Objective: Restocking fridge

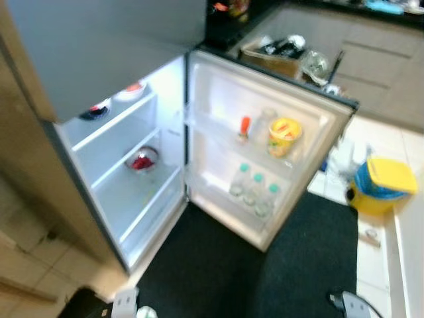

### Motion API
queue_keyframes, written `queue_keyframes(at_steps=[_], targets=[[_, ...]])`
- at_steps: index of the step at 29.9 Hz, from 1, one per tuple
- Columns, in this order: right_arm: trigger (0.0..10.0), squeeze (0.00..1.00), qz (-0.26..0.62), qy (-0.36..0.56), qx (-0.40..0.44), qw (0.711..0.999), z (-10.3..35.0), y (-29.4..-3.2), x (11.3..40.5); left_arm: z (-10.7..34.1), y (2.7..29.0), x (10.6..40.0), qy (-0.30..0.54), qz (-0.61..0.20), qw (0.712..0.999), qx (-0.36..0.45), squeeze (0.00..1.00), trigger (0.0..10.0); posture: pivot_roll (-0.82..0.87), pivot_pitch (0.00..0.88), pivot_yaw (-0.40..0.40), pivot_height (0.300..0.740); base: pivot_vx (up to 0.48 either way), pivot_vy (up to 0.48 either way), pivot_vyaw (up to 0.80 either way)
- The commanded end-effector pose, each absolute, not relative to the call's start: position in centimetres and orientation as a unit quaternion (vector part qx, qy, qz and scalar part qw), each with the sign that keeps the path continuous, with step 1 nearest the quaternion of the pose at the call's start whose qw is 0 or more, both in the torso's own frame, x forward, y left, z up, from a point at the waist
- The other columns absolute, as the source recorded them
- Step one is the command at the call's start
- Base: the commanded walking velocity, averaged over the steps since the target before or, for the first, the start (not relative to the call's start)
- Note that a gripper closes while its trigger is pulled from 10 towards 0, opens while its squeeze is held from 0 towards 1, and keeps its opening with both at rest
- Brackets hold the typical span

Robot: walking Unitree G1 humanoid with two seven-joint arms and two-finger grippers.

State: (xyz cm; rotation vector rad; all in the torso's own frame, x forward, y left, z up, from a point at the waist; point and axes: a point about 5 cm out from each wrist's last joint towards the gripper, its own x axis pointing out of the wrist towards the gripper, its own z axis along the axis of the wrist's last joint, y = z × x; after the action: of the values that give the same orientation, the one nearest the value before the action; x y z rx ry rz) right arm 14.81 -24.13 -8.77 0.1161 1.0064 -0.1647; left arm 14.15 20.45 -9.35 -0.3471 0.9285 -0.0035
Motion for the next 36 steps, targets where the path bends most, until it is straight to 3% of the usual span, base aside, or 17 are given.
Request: queue_keyframes(at_steps=[1,17,27,36], targets=[[10.0,0.0,-0.079,0.485,0.05,0.869,-8.8,-24.4,14.5,-9.6,19.7,13.7,0.459,-0.013,0.872,-0.169,0.0,10.0,-0.04,0.09,-0.033,0.74,0.0,0.0,-0.78],[10.0,0.0,-0.044,0.472,0.031,0.88,-8.5,-23.7,15.6,-9.7,19.6,13.7,0.464,-0.015,0.87,-0.165,0.0,10.0,-0.05,0.086,-0.033,0.74,0.0,0.0,-0.78],[10.0,0.0,0.046,0.481,-0.03,0.875,-8.7,-22.7,15.3,-9.6,19.7,14.0,0.463,-0.017,0.872,-0.158,0.0,10.0,-0.05,0.077,-0.035,0.74,0.0,0.0,0.23],[10.0,0.0,0.027,0.481,-0.029,0.876,-8.8,-22.9,15.1,-9.6,19.7,14.1,0.466,-0.017,0.871,-0.157,0.0,10.0,-0.05,0.076,-0.031,0.74,0.0,0.0,0.65]])
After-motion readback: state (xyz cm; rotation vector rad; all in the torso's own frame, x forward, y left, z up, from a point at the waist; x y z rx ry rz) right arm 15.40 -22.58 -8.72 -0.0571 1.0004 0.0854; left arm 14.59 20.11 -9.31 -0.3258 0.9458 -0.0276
